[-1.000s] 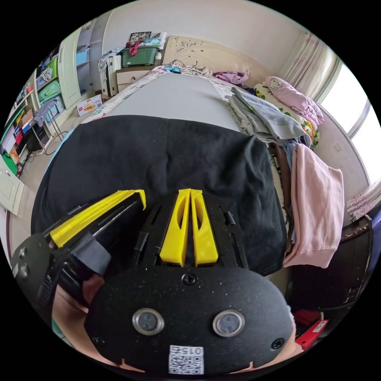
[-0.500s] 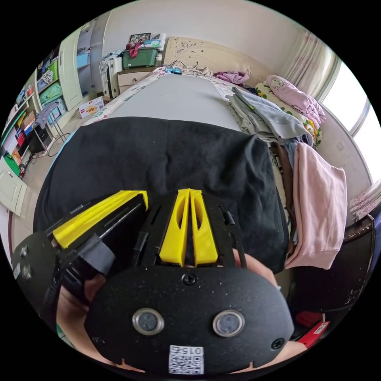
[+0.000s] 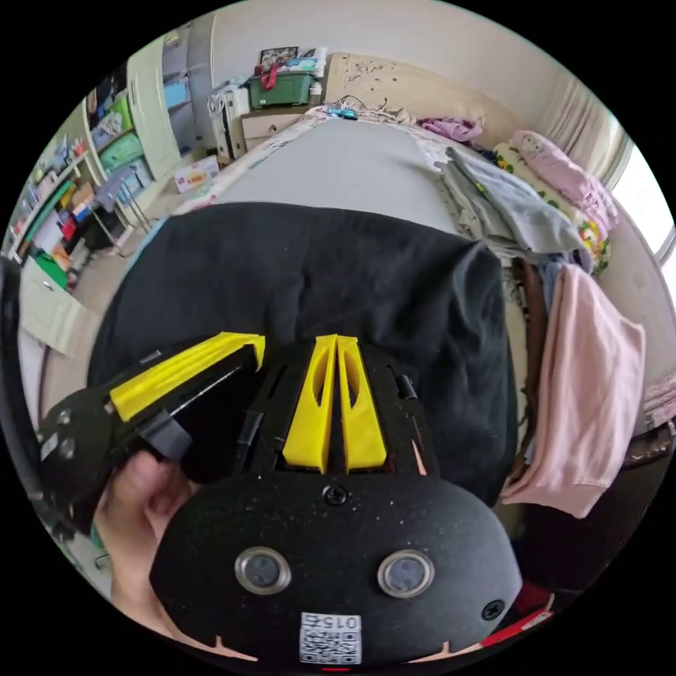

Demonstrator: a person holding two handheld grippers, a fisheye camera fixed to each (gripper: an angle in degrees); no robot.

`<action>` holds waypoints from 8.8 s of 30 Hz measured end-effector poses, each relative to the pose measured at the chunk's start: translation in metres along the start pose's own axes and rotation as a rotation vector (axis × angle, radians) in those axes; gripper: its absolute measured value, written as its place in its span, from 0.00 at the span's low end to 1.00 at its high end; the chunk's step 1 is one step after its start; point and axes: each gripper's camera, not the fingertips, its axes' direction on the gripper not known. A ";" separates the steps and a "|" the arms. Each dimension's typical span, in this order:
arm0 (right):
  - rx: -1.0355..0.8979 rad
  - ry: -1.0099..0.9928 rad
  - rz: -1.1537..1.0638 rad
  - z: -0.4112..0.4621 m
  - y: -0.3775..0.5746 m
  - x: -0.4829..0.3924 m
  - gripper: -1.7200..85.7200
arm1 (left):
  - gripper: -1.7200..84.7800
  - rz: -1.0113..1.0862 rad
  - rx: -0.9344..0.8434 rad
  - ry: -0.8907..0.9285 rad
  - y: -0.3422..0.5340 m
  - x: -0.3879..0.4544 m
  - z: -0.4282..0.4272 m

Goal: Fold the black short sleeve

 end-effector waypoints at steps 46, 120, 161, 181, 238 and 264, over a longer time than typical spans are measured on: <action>0.262 -0.673 0.108 -0.166 0.132 0.398 0.11 | 0.03 0.627 -0.278 0.045 -0.259 0.264 0.253; -0.085 -0.304 0.132 -0.056 -0.300 0.385 0.02 | 0.01 -0.061 0.128 0.101 -0.229 -0.313 -0.040; 0.612 -0.259 -0.172 -0.125 0.390 0.071 0.09 | 0.11 0.537 0.517 0.209 0.097 0.126 -0.181; 0.584 -0.079 -0.135 -0.081 0.441 -0.017 0.01 | 0.08 0.625 0.482 0.052 0.160 0.145 -0.202; 0.428 -0.331 -0.411 -0.008 0.199 0.040 0.07 | 0.10 -0.157 0.486 -0.004 0.108 -0.208 -0.221; 0.177 -0.411 -0.633 0.082 -0.153 -0.162 0.01 | 0.02 -0.300 0.453 0.224 0.104 -0.269 -0.171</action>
